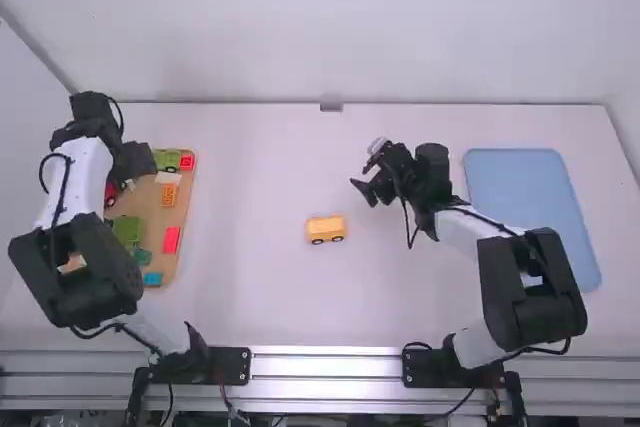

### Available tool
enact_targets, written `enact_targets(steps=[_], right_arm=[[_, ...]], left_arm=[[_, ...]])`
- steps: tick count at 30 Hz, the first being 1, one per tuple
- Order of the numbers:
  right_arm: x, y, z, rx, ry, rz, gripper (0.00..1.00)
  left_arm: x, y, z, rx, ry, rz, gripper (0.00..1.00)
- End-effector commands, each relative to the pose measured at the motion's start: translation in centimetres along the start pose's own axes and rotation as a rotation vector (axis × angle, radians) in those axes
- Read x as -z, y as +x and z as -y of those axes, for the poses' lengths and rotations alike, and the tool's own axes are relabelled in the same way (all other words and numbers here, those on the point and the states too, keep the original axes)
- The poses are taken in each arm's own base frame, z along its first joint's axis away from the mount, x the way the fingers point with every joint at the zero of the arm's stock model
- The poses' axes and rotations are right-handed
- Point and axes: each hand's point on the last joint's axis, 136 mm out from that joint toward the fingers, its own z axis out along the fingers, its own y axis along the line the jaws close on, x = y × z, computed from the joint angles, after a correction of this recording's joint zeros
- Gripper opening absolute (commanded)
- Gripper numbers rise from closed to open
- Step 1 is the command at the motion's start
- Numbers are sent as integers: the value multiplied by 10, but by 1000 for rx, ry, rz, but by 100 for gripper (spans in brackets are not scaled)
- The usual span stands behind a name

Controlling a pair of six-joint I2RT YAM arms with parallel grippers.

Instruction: Assemble lego blocks to make yellow taxi

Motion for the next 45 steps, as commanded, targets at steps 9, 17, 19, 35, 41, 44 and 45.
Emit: enact_targets(steps=[9, 17, 19, 35, 41, 44, 45], right_arm=[[3, -14, 1, -31, 7, 47, 98], [0, -24, -6, 3, 0, 72, 98], [-2, -25, -10, 11, -9, 74, 98], [-2, -30, -12, 21, -12, 89, 98], [-2, -34, -10, 22, -3, 108, 98], [-1, -36, -9, 21, -1, 114, 98], [-1, -36, -9, 20, -1, 114, 98]], left_arm=[[11, -14, 30, -112, 218, 66, 99], [-30, 13, 42, -241, 267, -69, 99], [-42, 19, 44, -261, 267, -100, 99], [-78, 33, 77, -350, 426, -140, 99], [-86, 32, 56, -241, 287, -168, 99], [-93, 35, 62, -304, 316, -142, 99], [-95, 37, 64, -311, 324, -136, 99]])
